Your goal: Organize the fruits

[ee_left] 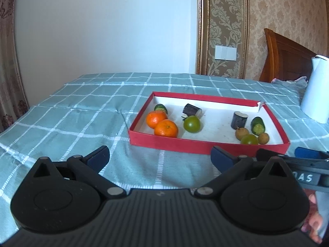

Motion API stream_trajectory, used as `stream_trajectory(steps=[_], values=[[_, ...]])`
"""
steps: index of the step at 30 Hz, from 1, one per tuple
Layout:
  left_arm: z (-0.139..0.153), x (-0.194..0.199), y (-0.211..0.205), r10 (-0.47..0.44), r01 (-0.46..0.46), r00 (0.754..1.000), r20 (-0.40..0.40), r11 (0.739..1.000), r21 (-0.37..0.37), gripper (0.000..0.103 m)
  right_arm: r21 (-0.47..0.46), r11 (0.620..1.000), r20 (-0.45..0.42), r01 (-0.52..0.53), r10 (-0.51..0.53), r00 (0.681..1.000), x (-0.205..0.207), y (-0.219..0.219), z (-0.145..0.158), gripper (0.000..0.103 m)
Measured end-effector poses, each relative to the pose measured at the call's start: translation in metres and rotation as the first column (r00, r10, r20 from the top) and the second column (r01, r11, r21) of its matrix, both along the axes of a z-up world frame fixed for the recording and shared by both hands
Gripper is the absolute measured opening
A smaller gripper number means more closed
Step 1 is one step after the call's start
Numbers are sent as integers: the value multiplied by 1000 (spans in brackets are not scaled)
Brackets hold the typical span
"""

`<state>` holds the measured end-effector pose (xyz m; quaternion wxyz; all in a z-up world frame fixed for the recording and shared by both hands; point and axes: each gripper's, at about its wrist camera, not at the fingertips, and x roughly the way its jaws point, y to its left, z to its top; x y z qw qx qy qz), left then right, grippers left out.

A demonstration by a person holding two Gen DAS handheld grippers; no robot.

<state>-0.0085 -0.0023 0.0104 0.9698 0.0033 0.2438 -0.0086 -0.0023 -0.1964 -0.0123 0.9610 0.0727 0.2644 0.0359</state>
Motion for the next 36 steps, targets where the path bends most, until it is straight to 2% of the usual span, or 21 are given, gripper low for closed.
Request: stream_trajectory(steps=[22, 28, 36], values=[[0, -7, -11, -33, 32, 999, 12, 999, 43, 103, -26, 1000, 10, -7, 7, 1000, -2, 9, 2, 100], [2, -10, -13, -42, 40, 998, 39, 997, 59, 103, -32, 999, 12, -9, 9, 1000, -2, 10, 2, 100], [3, -11, -11, -67, 66, 997, 39, 997, 29, 103, -34, 999, 11, -11, 12, 1000, -2, 12, 1, 100]])
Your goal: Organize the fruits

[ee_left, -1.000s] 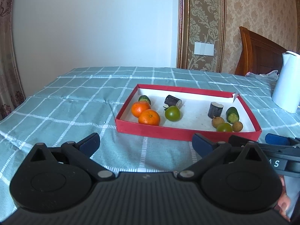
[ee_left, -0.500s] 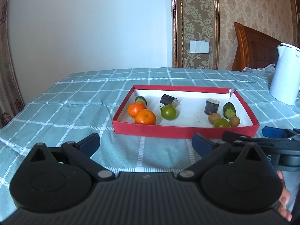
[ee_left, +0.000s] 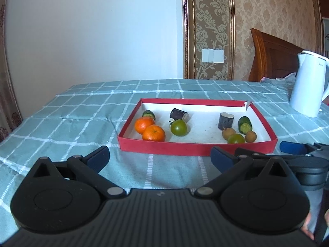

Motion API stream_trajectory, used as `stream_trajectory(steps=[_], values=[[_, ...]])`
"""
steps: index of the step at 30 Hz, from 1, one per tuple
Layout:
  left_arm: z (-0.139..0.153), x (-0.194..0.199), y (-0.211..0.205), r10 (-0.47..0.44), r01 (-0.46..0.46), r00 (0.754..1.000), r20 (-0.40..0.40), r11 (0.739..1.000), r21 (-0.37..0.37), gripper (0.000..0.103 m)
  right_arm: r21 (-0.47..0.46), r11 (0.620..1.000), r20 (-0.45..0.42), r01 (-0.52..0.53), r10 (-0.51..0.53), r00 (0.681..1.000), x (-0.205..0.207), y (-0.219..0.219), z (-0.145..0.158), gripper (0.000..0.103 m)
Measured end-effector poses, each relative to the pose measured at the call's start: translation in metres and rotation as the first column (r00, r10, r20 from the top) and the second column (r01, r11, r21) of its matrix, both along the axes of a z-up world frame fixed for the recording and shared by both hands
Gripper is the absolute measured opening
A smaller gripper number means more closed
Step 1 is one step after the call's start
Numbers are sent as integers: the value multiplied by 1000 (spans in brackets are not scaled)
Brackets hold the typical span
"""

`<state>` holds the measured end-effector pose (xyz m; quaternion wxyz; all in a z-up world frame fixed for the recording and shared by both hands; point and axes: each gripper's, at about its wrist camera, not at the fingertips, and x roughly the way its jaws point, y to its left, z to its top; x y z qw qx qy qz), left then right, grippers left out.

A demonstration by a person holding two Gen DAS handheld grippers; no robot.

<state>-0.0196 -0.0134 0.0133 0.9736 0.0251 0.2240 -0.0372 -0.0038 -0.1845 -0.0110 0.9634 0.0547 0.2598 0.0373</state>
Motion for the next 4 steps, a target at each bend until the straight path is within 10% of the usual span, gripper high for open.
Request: stream_trajectory(steps=[4], values=[[-2, 0, 0, 6, -6, 1000, 6, 1000, 9, 103, -24, 1000, 0, -2, 2, 1000, 1, 3, -1, 100]])
